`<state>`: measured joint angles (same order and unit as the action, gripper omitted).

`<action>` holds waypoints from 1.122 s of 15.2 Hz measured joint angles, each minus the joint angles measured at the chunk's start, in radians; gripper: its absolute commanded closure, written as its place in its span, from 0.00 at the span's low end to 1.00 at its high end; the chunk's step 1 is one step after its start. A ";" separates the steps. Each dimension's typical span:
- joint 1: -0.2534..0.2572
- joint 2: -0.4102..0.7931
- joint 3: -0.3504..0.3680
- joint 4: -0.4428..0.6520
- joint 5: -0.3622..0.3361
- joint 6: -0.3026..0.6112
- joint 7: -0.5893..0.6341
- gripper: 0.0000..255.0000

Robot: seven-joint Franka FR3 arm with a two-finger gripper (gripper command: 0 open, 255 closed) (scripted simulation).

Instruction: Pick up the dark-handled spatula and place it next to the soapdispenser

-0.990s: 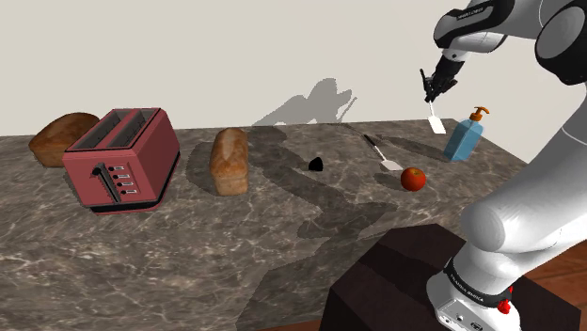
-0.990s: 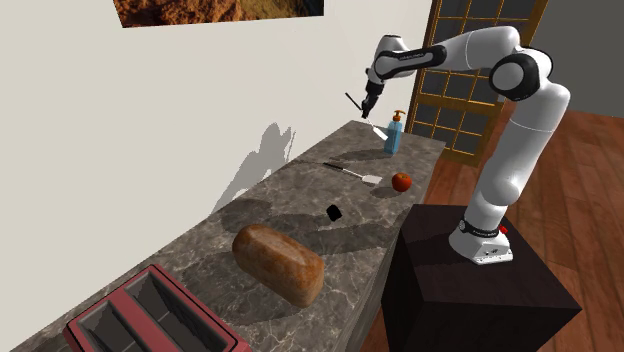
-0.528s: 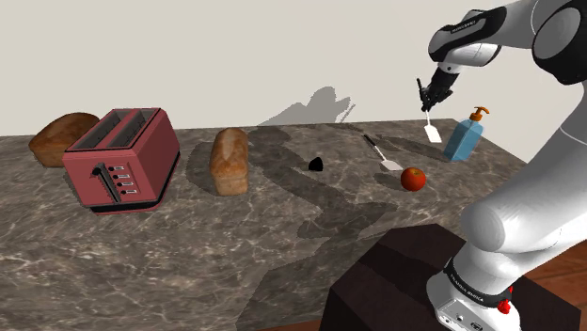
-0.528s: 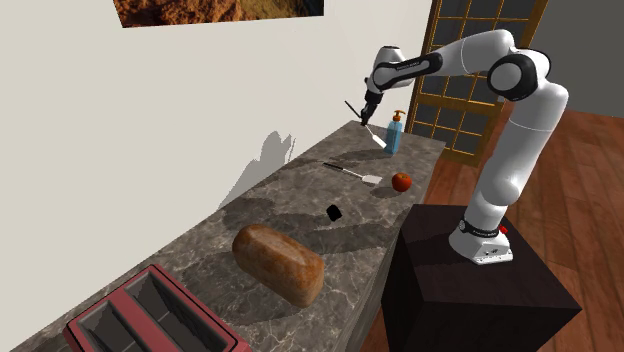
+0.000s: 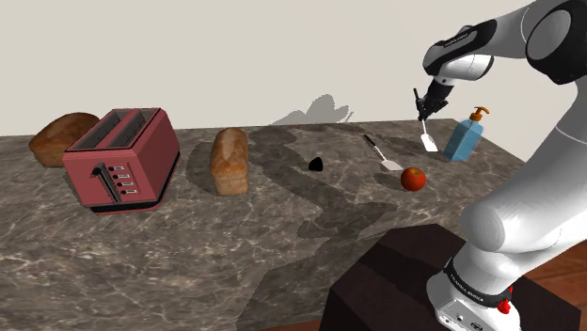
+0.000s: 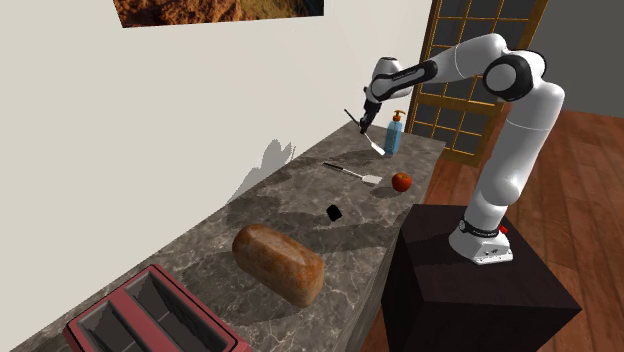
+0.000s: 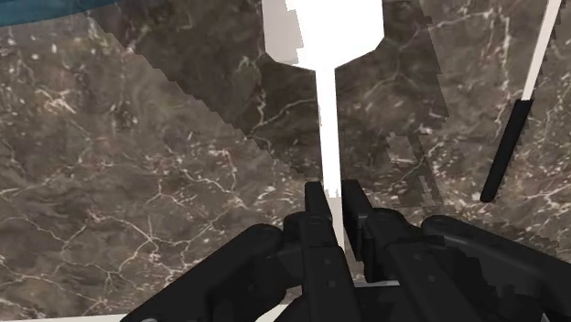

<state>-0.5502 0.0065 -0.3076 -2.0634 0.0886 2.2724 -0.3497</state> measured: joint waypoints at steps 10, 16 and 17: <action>-0.001 0.058 0.002 -0.068 0.036 0.121 -0.029 1.00; -0.005 0.103 0.005 -0.105 0.068 0.199 -0.059 1.00; -0.006 0.110 0.006 -0.109 0.074 0.210 -0.062 1.00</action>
<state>-0.5560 0.1164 -0.3015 -2.1724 0.1621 2.4827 -0.4121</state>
